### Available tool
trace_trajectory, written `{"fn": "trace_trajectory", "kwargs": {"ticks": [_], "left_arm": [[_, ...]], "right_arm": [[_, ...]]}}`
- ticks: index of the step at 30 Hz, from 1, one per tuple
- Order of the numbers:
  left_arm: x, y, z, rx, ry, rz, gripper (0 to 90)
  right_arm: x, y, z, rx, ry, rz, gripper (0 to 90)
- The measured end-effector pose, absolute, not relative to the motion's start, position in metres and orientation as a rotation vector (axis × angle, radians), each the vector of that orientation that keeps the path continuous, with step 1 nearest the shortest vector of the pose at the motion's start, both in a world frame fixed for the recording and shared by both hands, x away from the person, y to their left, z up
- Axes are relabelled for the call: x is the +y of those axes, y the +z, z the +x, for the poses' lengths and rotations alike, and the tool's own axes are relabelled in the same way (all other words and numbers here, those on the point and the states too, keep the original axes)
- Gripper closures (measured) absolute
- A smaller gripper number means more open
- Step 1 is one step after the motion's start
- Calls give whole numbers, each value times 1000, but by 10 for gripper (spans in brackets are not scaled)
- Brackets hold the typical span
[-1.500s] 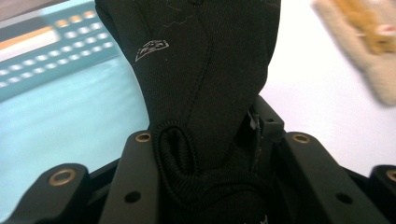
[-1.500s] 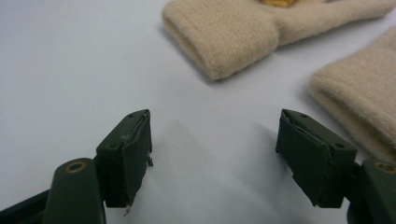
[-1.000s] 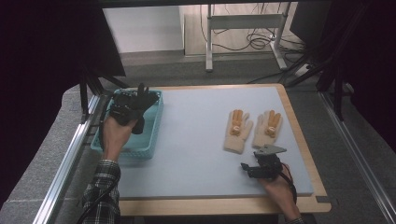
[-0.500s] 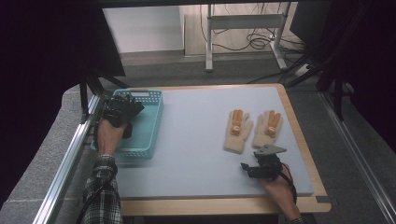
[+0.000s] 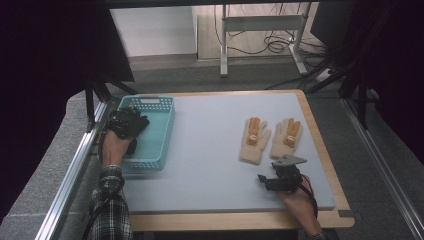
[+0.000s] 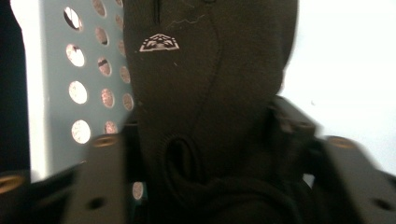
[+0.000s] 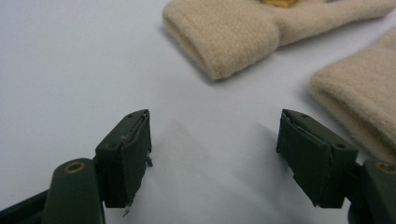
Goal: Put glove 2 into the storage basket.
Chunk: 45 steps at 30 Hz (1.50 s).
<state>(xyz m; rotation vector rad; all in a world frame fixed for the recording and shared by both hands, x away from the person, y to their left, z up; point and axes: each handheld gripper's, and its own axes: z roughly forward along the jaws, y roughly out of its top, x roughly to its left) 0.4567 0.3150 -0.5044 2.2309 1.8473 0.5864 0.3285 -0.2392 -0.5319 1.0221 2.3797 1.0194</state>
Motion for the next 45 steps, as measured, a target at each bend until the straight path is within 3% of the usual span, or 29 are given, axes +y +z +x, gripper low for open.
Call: {"fn": "trace_trajectory", "kwargs": {"ticks": [7,12,21,28,45], "left_arm": [[323,-493,448,1783,474,2159,119],[328,-479,440,1728,464,2100,50],[328,-461,420,1623,454,1970,23],[318,-456,411,1550,461,1967,19],[252,-434,390,1262,410,1984,20]], "right_arm": [[-239,-532,328,2380,1019,1021,258],[-239,-532,328,2378,1020,1024,258],[-239,-532,328,2378,1020,1024,258],[-239,-532,328,2378,1020,1023,258],[-239,-532,328,2378,1019,1023,258]]}}
